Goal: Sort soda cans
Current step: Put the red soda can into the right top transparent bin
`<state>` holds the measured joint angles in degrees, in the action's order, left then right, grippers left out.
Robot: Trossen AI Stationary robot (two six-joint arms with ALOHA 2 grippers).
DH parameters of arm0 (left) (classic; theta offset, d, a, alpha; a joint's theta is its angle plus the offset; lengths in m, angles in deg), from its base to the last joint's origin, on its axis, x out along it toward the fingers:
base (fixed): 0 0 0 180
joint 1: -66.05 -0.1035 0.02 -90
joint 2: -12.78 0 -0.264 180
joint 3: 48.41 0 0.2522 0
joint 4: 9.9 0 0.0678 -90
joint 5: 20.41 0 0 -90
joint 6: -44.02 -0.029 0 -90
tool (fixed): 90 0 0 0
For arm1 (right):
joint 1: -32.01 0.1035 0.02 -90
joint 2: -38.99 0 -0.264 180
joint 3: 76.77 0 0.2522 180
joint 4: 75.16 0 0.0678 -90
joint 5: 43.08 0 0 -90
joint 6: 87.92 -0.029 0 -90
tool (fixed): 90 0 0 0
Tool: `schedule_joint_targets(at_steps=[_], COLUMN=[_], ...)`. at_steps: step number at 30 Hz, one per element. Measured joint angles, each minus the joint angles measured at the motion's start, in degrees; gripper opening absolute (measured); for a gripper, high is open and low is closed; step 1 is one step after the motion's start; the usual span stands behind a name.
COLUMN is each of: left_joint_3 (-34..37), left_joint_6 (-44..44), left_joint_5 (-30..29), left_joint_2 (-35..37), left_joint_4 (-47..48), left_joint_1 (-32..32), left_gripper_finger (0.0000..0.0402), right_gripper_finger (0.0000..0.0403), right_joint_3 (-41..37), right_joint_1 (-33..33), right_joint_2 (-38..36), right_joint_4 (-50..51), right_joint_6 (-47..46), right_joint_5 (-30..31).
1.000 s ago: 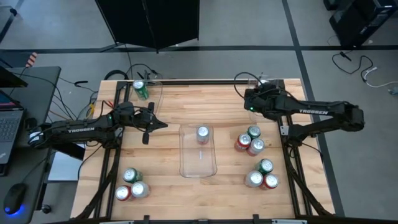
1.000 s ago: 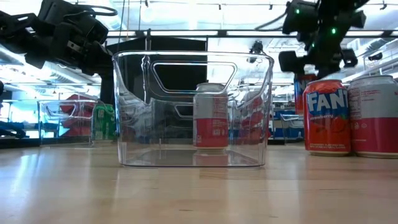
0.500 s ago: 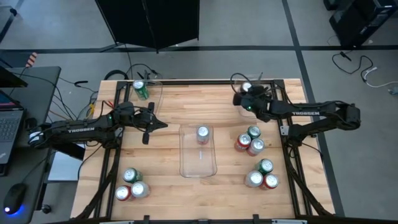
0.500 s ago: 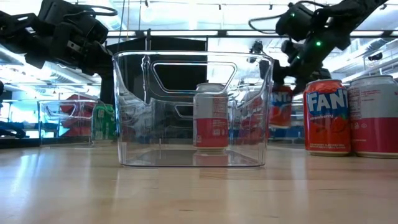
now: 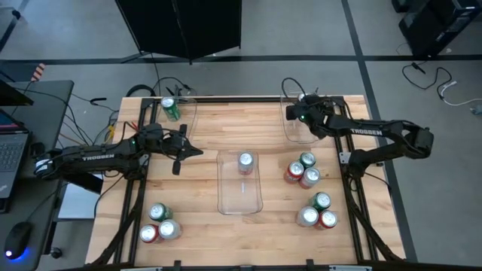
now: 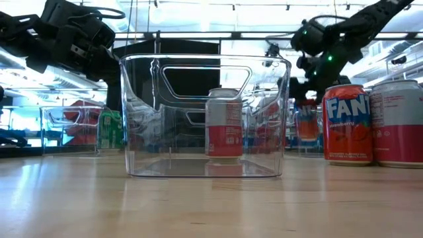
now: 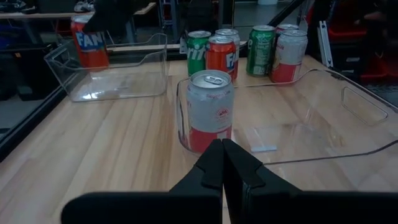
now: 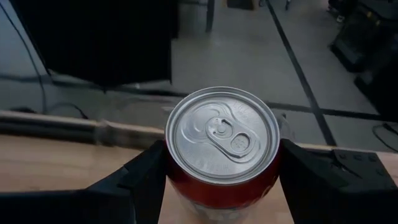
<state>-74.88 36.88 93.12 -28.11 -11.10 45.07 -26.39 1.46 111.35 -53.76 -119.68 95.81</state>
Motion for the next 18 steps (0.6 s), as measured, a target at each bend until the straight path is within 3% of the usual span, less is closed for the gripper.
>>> schedule_joint_targets(at_steps=[11,18], left_joint_3=[0.0,0.0], left_joint_6=[0.0,0.0], left_joint_5=[0.0,0.0], left_joint_2=[0.0,0.0], left_joint_4=[0.2,0.3], left_joint_1=[0.0,0.0], left_gripper_finger=[0.0002,0.0002], right_gripper_finger=[0.0251,0.0261], right_joint_3=[0.3,0.2], right_joint_1=[-6.4,-7.1], right_joint_2=[7.7,6.9], right_joint_4=[-1.5,-1.0], right_joint_6=[0.3,0.5], right_joint_5=[-2.5,-3.0])
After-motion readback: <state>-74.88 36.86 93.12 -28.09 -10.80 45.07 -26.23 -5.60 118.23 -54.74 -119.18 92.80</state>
